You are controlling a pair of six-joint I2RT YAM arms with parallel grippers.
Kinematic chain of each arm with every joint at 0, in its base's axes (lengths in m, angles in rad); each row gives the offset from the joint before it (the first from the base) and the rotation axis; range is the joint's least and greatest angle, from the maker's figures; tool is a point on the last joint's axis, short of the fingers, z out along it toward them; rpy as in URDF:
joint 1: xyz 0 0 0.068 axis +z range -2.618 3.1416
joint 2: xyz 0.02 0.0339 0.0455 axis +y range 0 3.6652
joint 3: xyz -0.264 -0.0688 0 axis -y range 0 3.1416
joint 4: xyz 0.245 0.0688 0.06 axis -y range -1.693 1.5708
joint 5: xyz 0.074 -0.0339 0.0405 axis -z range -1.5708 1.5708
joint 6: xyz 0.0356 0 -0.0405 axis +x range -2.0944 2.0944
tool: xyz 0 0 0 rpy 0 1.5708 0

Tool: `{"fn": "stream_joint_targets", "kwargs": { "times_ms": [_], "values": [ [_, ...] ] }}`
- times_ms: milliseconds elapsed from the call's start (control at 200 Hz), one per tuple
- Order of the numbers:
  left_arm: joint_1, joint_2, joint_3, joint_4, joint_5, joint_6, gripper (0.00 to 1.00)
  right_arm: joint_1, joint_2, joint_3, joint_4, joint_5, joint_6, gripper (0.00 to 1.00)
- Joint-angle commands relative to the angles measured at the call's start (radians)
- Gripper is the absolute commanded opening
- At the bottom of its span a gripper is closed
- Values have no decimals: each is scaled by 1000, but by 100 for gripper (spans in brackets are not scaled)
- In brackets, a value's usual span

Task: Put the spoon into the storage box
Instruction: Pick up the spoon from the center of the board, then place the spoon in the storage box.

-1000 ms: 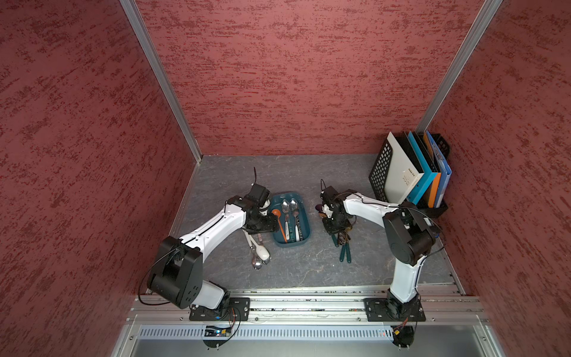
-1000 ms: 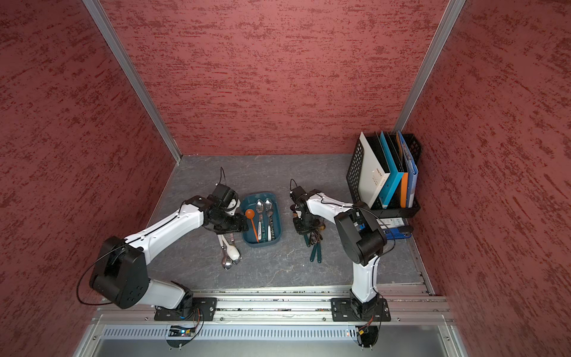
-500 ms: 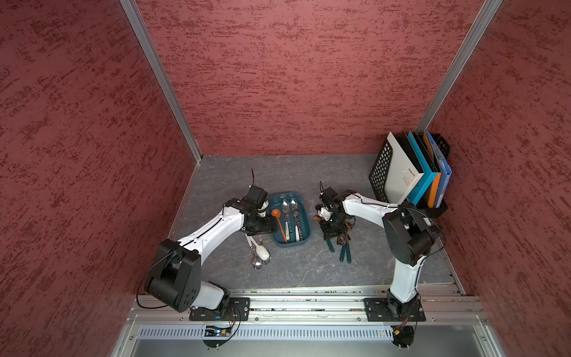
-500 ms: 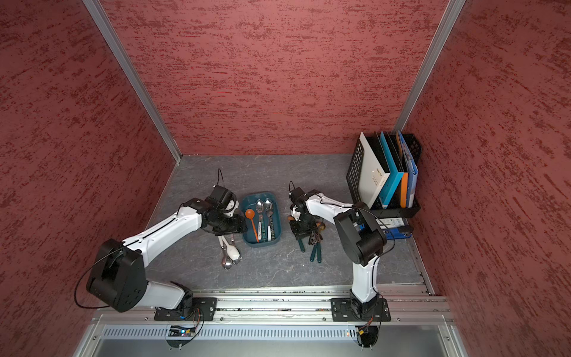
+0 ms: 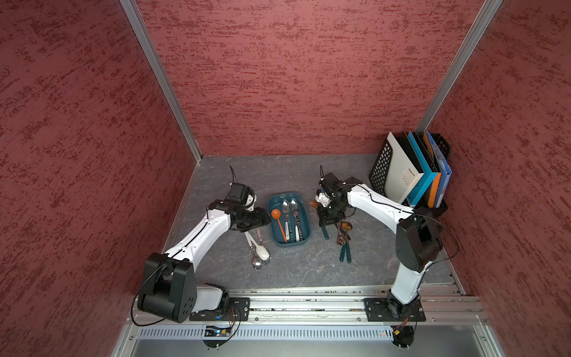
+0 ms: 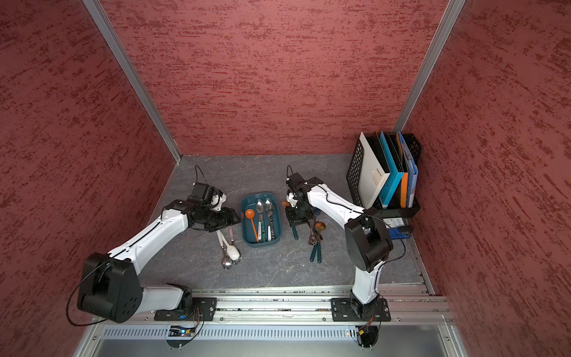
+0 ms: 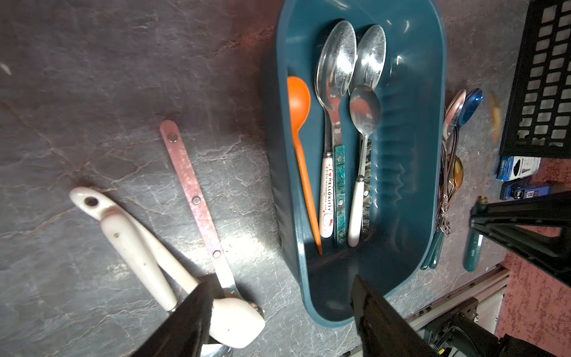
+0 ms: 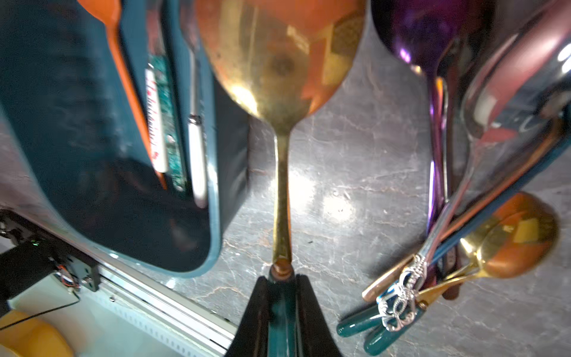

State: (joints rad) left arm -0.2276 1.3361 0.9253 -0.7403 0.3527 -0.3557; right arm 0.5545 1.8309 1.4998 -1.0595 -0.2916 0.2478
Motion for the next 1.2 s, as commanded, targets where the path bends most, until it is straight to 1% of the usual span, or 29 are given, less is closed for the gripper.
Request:
{"fn": "stream_joint_targets", "kwargs": {
  "times_ms": [0, 225, 341, 501, 681, 1197],
  "values": [
    [25, -30, -27, 25, 40, -11, 75, 24, 3, 103, -45, -17, 38, 12],
    [57, -67, -57, 22, 50, -12, 75, 84, 114, 254, -48, -36, 106, 13],
    [69, -87, -72, 21, 52, -8, 75, 108, 176, 306, -63, -34, 107, 12],
    [79, -99, -88, 18, 52, -2, 75, 136, 237, 335, -83, -10, 104, 13],
    [83, -110, -102, 24, 54, -5, 75, 147, 268, 324, -68, 7, 117, 13],
    [83, -114, -112, 32, 59, -9, 75, 155, 422, 451, -165, 63, 150, 13]
  ]
}}
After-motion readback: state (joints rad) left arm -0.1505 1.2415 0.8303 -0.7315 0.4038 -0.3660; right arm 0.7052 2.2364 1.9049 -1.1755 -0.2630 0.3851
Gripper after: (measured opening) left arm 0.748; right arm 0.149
